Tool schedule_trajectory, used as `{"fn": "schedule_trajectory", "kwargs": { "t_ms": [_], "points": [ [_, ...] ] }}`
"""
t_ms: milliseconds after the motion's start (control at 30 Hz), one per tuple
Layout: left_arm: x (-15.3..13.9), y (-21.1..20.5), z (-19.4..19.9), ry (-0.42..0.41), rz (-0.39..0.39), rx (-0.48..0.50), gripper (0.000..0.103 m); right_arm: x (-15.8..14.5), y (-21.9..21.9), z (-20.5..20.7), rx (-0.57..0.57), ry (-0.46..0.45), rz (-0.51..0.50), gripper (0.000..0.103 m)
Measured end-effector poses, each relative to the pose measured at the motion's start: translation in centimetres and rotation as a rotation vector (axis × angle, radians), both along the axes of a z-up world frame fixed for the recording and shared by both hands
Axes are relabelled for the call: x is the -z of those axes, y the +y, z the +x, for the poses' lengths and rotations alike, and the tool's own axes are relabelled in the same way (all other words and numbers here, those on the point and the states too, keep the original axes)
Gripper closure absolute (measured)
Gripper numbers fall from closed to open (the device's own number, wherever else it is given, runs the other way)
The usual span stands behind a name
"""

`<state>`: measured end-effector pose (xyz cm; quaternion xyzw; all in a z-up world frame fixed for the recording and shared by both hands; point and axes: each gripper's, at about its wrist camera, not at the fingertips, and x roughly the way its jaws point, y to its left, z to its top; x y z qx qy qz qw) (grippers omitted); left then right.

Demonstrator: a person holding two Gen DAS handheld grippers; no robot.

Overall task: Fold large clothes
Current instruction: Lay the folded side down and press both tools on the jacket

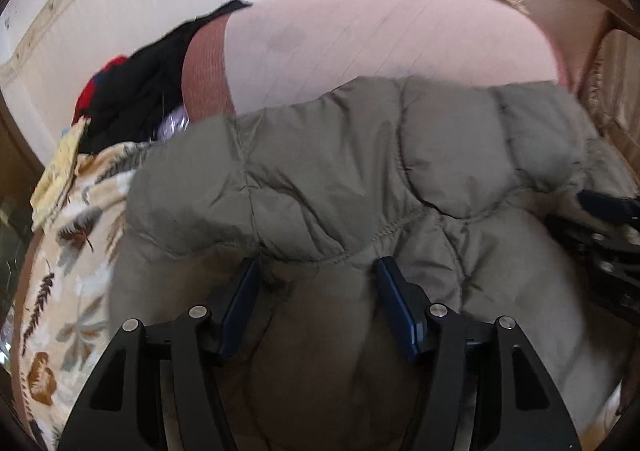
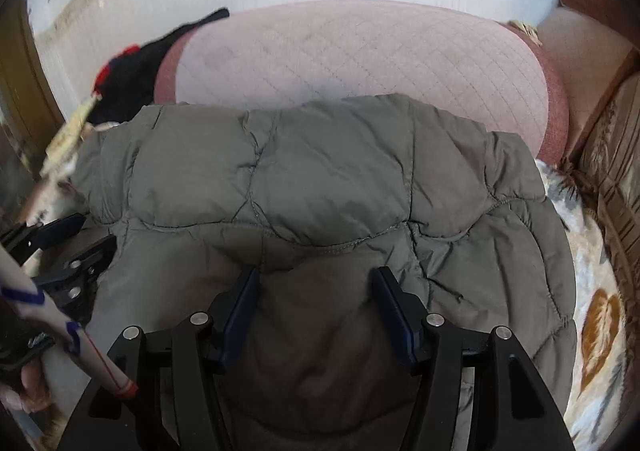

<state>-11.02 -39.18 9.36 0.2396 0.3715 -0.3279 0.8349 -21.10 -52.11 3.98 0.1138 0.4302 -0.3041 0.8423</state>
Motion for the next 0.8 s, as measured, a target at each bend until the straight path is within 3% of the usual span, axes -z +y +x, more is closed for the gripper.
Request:
{"fn": "schedule_trajectory", "kwargs": {
  "t_ms": [200,300,400,567,800],
  "points": [
    [2.2,-1.9,1.4,-0.025,0.044,-0.032,0.037,3.0,-1.6,2.0,-0.002,0.092,-0.019,0.034],
    [1.6,-1.1,1.2,-0.009,0.030,-0.052,0.038,2.8,-2.2,1.9,0.007,0.096,0.005,0.033],
    [0.0,1.9,-0.1,-0.002,-0.011,-0.055,0.038,1.0,-0.2,0.6,0.006,0.080,-0.029,0.033],
    [-2.3,9.0,-3.8,-0.044,-0.071,-0.083,0.038,-2.5,4.5,-5.2,0.046,0.009,-0.076,0.033],
    [-1.7,16.1,-7.8,-0.103,-0.069,-0.216,0.038,-2.2,8.9,-11.8,0.164,0.019,-0.090,0.033]
  ]
}}
